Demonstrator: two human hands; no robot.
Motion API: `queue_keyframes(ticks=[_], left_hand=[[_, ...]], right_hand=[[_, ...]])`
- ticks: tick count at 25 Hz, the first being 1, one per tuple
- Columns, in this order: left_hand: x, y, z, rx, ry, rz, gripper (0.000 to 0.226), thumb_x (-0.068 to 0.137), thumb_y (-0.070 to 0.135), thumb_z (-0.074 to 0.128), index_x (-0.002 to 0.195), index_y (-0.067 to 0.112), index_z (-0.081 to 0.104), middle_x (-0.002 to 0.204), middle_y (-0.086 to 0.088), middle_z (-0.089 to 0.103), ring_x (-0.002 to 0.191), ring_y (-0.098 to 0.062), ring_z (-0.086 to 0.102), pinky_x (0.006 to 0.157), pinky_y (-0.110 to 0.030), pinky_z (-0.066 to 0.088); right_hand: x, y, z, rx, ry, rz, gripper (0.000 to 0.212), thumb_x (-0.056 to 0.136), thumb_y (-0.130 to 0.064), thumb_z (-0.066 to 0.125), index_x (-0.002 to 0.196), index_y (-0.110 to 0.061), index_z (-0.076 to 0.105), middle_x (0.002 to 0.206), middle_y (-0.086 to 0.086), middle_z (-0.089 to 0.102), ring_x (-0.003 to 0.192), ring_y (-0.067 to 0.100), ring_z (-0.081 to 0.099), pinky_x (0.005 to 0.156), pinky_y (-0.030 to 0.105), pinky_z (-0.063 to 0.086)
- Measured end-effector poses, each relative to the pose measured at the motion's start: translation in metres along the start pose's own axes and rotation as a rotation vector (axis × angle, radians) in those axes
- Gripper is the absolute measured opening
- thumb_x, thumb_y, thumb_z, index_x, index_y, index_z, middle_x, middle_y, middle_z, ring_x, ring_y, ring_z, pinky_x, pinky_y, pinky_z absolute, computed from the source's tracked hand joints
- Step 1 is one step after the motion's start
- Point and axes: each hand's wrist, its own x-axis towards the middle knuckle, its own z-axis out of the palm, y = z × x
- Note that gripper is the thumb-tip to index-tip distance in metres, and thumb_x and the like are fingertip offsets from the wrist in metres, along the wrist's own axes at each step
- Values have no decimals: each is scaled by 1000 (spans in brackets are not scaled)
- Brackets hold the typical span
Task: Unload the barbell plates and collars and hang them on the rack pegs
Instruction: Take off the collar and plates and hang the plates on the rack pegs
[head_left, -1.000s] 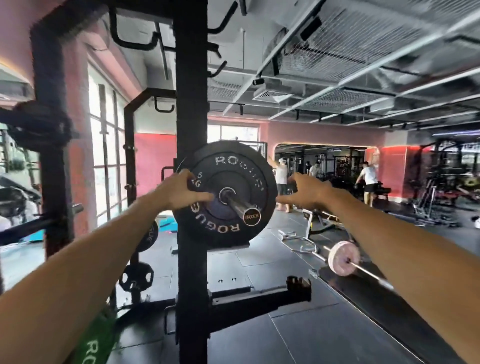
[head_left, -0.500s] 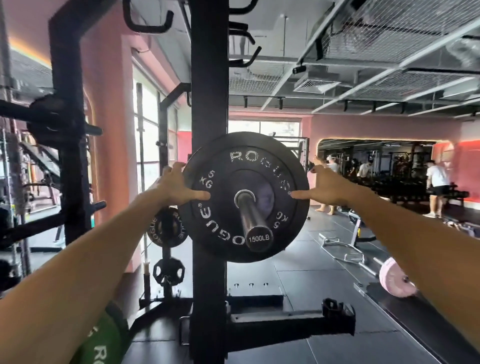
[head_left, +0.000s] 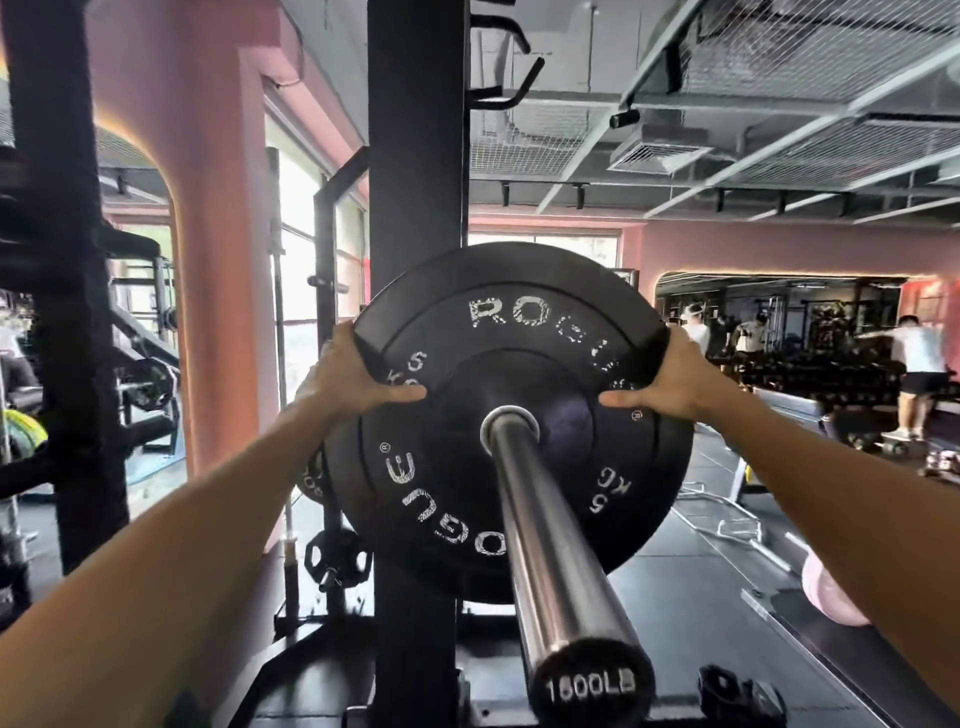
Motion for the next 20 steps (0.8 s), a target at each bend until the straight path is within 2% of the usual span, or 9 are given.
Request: queue_keyframes(ticks=[2, 4, 5, 7, 9, 12, 15, 17, 20], left_hand=[[7, -5, 5, -28, 31, -7, 129, 19, 75, 86, 129, 21, 46, 116, 7, 62, 105, -14, 61, 92, -39, 52], [9, -8, 8, -41, 51, -29, 123, 20, 73, 88, 125, 21, 48, 112, 9, 61, 102, -13, 60, 87, -34, 50], [10, -9, 9, -53, 57, -32, 121, 21, 72, 89, 124, 23, 49, 111, 10, 62, 102, -12, 61, 84, -32, 50], [8, -12, 10, -74, 64, -35, 120, 18, 71, 89, 123, 26, 52, 109, 12, 66, 101, -12, 64, 84, -32, 52], [4, -13, 6, -86, 64, -31, 119, 15, 72, 89, 121, 30, 55, 107, 14, 69, 100, -10, 66, 89, -35, 54], [-8, -11, -3, -92, 44, -41, 116, 16, 73, 88, 117, 27, 57, 105, 11, 70, 97, -11, 67, 87, -38, 56], [-37, 5, -23, -81, 37, -23, 115, 17, 72, 89, 116, 23, 55, 104, 9, 69, 94, -13, 67, 83, -39, 57], [-67, 22, -39, -102, 56, -10, 113, 25, 63, 94, 119, 18, 50, 107, 7, 66, 98, -16, 64, 82, -37, 54], [-113, 44, -64, -134, 61, 8, 105, 39, 45, 98, 123, 13, 41, 112, 2, 58, 102, -19, 56, 81, -35, 47]], right_hand=[[-11, -21, 1, 78, 86, 22, 129, 25, -64, 91, 131, -13, 36, 125, -5, 54, 116, 15, 53, 104, 40, 44], [-12, -21, 3, 138, 98, 81, 109, 34, -49, 96, 123, -12, 43, 114, -8, 54, 107, 10, 50, 100, 35, 44], [-11, -20, 3, 160, 88, 91, 107, 31, -50, 96, 118, -12, 48, 113, -9, 57, 106, 10, 54, 99, 34, 45], [-9, -16, 4, 194, 97, 96, 119, 17, -60, 93, 118, -12, 53, 112, -6, 65, 107, 15, 61, 98, 37, 49], [-15, -19, 1, 224, 95, 117, 116, 20, -55, 95, 118, -11, 49, 112, -4, 63, 107, 17, 60, 99, 40, 49], [-40, -29, -10, 272, 86, 83, 90, 28, -45, 97, 104, -15, 58, 102, -3, 68, 98, 18, 64, 95, 38, 51], [-77, -37, -26, 342, 57, -8, 50, 44, -26, 97, 81, -24, 65, 92, -7, 71, 87, 10, 66, 90, 31, 51], [-103, -40, -37, 392, 45, -47, 47, 46, -21, 96, 82, -26, 68, 92, -9, 72, 84, 3, 66, 90, 32, 52], [-146, -43, -59, 381, 44, -37, 60, 38, -33, 97, 92, -25, 71, 94, -10, 74, 90, 8, 69, 89, 32, 53]])
